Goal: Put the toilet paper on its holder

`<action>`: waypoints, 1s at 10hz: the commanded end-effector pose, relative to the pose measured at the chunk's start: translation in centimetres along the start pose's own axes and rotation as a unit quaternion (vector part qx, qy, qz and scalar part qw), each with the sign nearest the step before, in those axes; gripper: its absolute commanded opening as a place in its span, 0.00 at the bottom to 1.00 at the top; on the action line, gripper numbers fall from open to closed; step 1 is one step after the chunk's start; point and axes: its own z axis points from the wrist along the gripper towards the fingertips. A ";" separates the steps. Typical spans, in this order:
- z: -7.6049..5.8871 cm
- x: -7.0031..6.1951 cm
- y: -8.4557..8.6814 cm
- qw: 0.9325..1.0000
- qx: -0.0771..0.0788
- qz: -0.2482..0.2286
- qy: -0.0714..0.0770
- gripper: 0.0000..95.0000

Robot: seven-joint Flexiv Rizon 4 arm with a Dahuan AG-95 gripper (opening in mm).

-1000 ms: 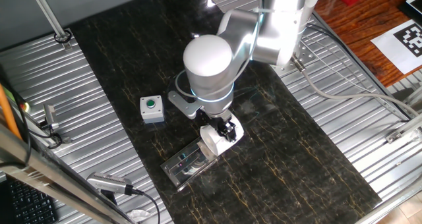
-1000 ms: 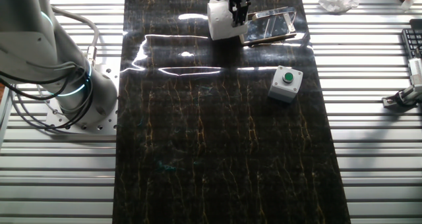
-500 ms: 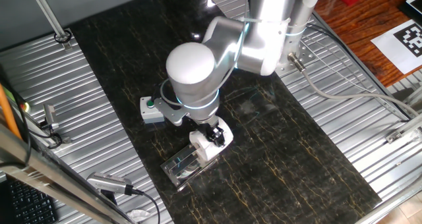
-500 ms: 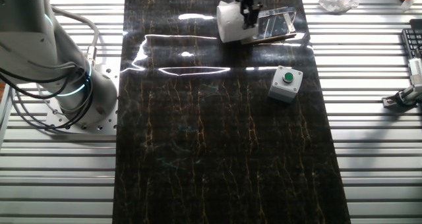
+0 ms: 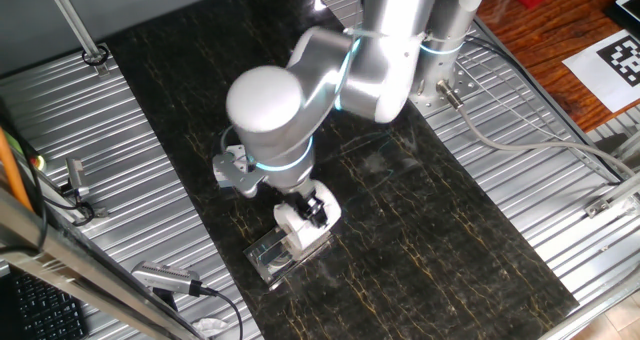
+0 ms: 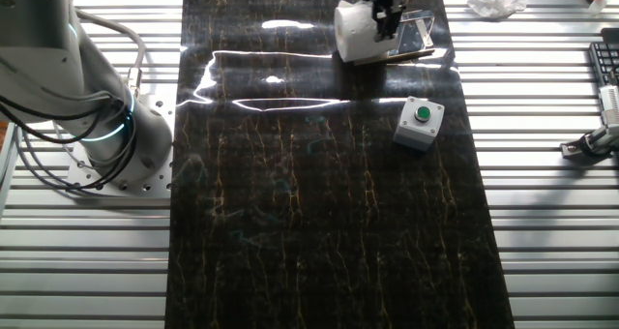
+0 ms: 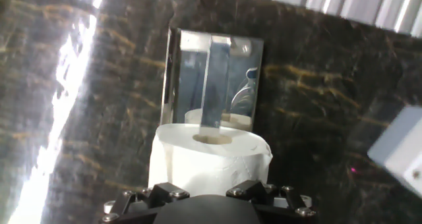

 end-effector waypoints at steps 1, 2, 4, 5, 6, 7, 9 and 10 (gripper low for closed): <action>0.2 -1.3 0.3 1.000 0.000 0.004 -0.004 0.00; 0.2 -1.9 0.4 1.000 0.000 0.003 -0.004 0.00; 0.2 -3.2 0.7 1.000 0.002 0.002 -0.005 0.00; 0.0 -3.7 0.6 1.000 0.003 0.002 -0.004 0.00; -0.5 -4.3 0.5 1.000 0.002 0.001 -0.004 0.00; -0.6 -4.6 0.5 1.000 0.003 0.001 -0.003 0.00; -0.7 -5.3 0.5 1.000 0.001 0.002 -0.003 0.00; -0.7 -6.0 0.5 1.000 0.003 0.004 -0.004 0.00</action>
